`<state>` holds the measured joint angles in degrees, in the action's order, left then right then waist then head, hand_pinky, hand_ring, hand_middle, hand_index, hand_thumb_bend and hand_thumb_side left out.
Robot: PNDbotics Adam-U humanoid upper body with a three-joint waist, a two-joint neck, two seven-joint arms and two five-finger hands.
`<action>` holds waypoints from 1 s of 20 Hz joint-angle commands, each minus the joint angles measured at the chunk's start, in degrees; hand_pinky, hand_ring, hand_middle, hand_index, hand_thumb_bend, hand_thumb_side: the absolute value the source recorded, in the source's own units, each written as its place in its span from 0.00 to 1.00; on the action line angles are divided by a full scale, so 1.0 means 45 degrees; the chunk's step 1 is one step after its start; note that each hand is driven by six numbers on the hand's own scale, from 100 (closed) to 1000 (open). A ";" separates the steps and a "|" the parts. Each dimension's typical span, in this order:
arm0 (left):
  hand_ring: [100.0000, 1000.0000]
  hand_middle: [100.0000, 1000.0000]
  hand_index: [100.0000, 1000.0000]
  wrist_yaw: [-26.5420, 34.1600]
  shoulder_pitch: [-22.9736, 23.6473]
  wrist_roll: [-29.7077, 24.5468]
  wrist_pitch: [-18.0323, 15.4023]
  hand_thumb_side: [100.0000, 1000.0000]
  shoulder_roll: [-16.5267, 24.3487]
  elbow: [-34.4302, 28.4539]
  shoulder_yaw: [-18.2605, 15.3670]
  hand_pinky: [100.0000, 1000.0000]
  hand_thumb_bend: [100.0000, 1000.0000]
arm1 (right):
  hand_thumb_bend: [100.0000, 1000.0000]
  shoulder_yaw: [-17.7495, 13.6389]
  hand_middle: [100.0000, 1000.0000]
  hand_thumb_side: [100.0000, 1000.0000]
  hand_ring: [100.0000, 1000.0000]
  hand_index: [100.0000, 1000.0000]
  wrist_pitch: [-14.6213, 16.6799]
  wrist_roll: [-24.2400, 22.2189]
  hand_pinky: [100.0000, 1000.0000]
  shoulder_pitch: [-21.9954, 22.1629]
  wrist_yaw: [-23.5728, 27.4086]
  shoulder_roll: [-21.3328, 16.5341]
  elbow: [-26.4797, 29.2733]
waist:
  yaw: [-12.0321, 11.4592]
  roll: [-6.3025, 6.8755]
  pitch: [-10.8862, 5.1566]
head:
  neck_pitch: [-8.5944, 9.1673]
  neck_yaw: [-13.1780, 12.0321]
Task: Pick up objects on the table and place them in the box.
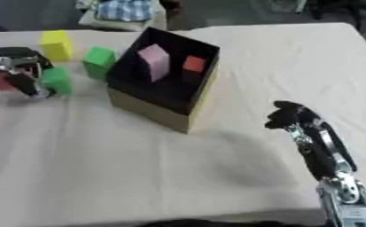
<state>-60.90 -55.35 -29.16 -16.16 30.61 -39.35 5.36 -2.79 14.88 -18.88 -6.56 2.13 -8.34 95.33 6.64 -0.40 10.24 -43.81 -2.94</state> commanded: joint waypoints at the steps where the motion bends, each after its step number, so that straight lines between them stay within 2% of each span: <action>1: 0.51 0.43 0.62 0.0176 -0.0239 0.0698 0.0117 0.05 0.0267 -0.0520 -0.0156 0.69 0.11 | 0.00 -0.0060 0.55 0.64 0.56 0.77 0.0004 0.0011 0.65 -0.0104 -0.0057 -0.0178 0.0094 | 0.0006 0.0073 -0.0340 | -0.0068 0.0014; 6: 0.49 0.41 0.61 0.1140 -0.0613 0.1408 0.0367 0.03 0.0407 -0.2118 -0.0482 0.70 0.01 | 0.00 -0.0059 0.55 0.64 0.56 0.77 0.0005 0.0007 0.65 -0.0077 -0.0062 -0.0193 0.0078 | -0.0024 0.0079 -0.0367 | -0.0068 0.0028; 9: 0.49 0.41 0.62 0.2148 -0.1029 0.1741 0.0455 0.03 0.0214 -0.3329 -0.0454 0.70 0.00 | 0.00 -0.0043 0.55 0.64 0.56 0.77 0.0006 -0.0010 0.65 -0.0071 -0.0058 -0.0188 0.0078 | -0.0034 0.0079 -0.0377 | -0.0068 0.0019; 12: 0.50 0.42 0.63 0.2707 -0.1371 0.1714 0.0332 0.02 -0.0195 -0.4163 0.0158 0.70 0.01 | 0.00 -0.0010 0.55 0.64 0.56 0.77 0.0003 -0.0045 0.65 -0.0077 -0.0049 -0.0180 0.0076 | -0.0010 0.0083 -0.0382 | -0.0068 -0.0015; 16: 0.51 0.43 0.63 0.2921 -0.1659 0.1265 -0.0168 0.03 -0.1122 -0.4484 0.1123 0.70 0.03 | 0.00 0.0033 0.55 0.64 0.56 0.77 0.0000 -0.0094 0.65 -0.0088 -0.0025 -0.0156 0.0071 | 0.0115 0.0059 -0.0385 | -0.0068 -0.0090; 17: 0.51 0.44 0.64 0.2895 -0.1704 0.1156 -0.0298 0.03 -0.1392 -0.4442 0.1344 0.70 0.03 | 0.00 0.0052 0.55 0.64 0.56 0.77 0.0000 -0.0109 0.65 -0.0099 -0.0018 -0.0144 0.0070 | 0.0164 0.0050 -0.0385 | -0.0068 -0.0129; 18: 0.52 0.45 0.64 0.2825 -0.1740 0.1061 -0.0418 0.05 -0.1660 -0.4351 0.1540 0.70 0.21 | 0.00 0.0075 0.55 0.64 0.56 0.77 0.0002 -0.0134 0.65 -0.0112 -0.0010 -0.0127 0.0073 | 0.0206 0.0039 -0.0383 | -0.0068 -0.0158; 19: 0.52 0.45 0.64 0.2750 -0.1748 0.0969 -0.0544 0.03 -0.1921 -0.4229 0.1710 0.71 0.03 | 0.00 0.0097 0.55 0.64 0.56 0.77 0.0005 -0.0162 0.65 -0.0127 -0.0001 -0.0107 0.0077 | 0.0253 0.0027 -0.0380 | -0.0068 -0.0186; 20: 0.53 0.46 0.65 0.2662 -0.1743 0.0905 -0.0651 0.04 -0.2145 -0.4102 0.1841 0.71 0.03 | 0.00 0.0110 0.55 0.64 0.56 0.77 0.0005 -0.0184 0.65 -0.0135 0.0007 -0.0091 0.0078 | 0.0295 0.0017 -0.0378 | -0.0068 -0.0209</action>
<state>-48.72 -61.55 -24.74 -18.32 21.44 -57.52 12.91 -2.40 14.84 -19.47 -6.57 2.13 -8.32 95.03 8.00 -0.40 10.24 -43.82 -3.58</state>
